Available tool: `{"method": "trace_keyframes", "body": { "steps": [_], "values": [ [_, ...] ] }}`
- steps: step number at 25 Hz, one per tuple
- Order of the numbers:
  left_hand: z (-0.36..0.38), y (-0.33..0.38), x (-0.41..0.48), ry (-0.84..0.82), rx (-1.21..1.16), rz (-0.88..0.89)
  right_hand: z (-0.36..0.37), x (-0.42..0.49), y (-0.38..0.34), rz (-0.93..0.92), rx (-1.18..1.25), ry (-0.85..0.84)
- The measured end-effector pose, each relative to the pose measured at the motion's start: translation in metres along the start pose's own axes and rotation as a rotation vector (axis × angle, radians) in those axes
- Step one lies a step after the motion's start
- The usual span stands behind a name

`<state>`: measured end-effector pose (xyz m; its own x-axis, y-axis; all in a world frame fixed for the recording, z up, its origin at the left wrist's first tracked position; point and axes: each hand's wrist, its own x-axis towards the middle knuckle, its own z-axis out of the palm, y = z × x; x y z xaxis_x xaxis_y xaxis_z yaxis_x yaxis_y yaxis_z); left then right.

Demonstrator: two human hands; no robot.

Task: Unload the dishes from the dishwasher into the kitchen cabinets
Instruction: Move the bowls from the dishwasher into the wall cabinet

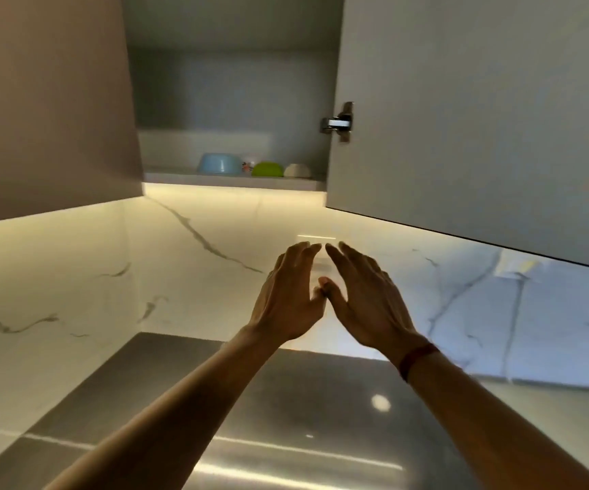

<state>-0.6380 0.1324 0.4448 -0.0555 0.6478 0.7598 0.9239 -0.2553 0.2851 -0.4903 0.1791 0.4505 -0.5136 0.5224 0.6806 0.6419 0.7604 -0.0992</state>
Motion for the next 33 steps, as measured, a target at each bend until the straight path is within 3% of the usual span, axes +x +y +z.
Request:
{"method": "trace_keyframes", "body": {
  "steps": [5,11,22,28,33],
  "values": [
    [0.066,0.077,-0.053,-0.154,-0.116,0.038,-0.045,-0.113,0.062,0.182,-0.079,-0.085],
    [0.133,0.226,-0.135,-0.361,-0.370,0.046,-0.128,-0.286,0.125,0.451,-0.168,-0.139],
    [0.207,0.470,-0.335,-0.851,-0.590,0.134,-0.221,-0.635,0.135,0.994,-0.164,-0.265],
    [0.237,0.531,-0.389,-1.069,-0.657,0.089,-0.220,-0.717,0.135,1.170,-0.113,-0.269],
    [0.302,0.550,-0.386,-1.140,-0.683,0.083,-0.212,-0.737,0.167,1.335,-0.108,-0.224]
  ]
}}
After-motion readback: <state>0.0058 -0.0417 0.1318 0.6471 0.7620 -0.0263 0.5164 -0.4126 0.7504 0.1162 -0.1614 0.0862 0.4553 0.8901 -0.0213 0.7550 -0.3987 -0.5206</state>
